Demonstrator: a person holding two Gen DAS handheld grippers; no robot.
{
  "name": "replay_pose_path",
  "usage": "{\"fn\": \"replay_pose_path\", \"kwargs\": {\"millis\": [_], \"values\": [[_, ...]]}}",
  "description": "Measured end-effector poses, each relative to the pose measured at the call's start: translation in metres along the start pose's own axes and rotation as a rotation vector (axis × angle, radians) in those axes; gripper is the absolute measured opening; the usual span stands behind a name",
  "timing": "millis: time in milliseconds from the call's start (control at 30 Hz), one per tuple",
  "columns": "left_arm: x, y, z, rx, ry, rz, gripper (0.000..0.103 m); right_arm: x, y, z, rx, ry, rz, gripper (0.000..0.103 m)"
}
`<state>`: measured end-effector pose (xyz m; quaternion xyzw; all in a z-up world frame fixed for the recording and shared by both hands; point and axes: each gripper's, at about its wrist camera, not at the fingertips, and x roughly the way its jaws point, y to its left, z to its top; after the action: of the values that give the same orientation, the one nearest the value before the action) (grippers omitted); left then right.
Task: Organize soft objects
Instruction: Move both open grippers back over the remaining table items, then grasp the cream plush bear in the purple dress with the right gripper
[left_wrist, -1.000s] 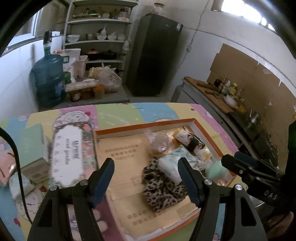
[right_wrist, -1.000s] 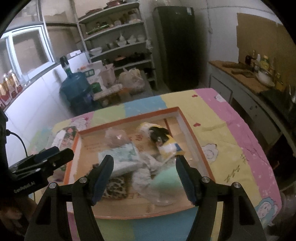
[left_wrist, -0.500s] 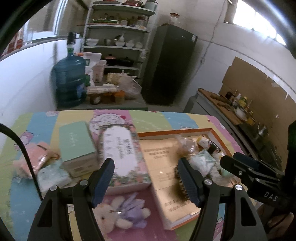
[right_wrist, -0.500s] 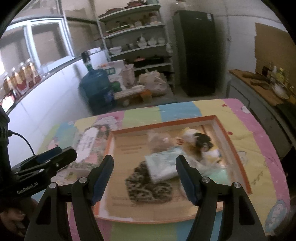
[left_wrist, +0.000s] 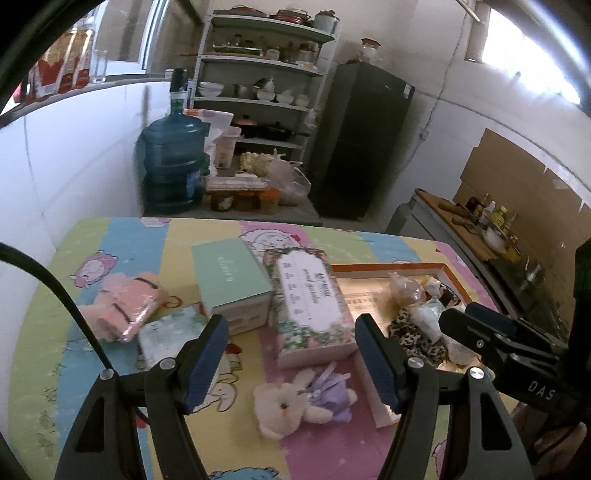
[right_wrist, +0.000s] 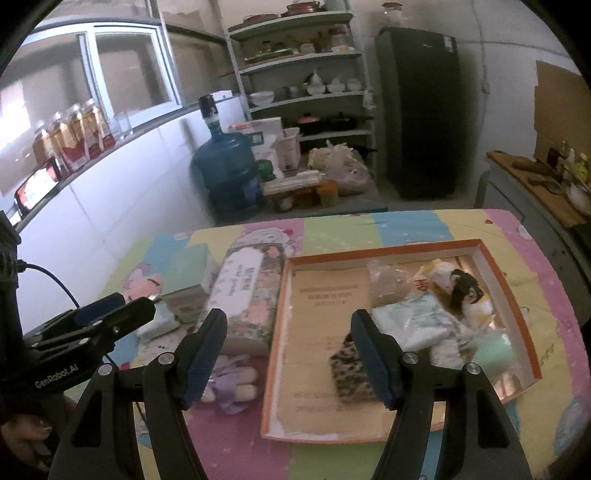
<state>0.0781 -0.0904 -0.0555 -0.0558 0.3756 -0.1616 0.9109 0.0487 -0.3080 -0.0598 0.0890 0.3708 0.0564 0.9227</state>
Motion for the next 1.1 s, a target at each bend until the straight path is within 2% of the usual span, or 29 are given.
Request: {"fn": "replay_pose_path", "kwargs": {"millis": [533, 933, 1033, 1100], "values": [[-0.042, 0.06, -0.016, -0.061, -0.027, 0.055, 0.071, 0.006, 0.057, -0.017, -0.04, 0.035, 0.039, 0.071], [-0.061, 0.103, -0.031, -0.107, -0.013, 0.088, 0.071, 0.051, 0.093, -0.048, -0.092, 0.188, 0.069, 0.071], [-0.066, 0.114, -0.034, -0.119, -0.012, 0.101, 0.071, 0.061, 0.102, -0.049, -0.227, 0.228, 0.117, 0.071], [-0.067, 0.121, -0.036, -0.132, -0.014, 0.112, 0.071, 0.068, 0.112, -0.053, -0.413, 0.273, 0.154, 0.071]]}}
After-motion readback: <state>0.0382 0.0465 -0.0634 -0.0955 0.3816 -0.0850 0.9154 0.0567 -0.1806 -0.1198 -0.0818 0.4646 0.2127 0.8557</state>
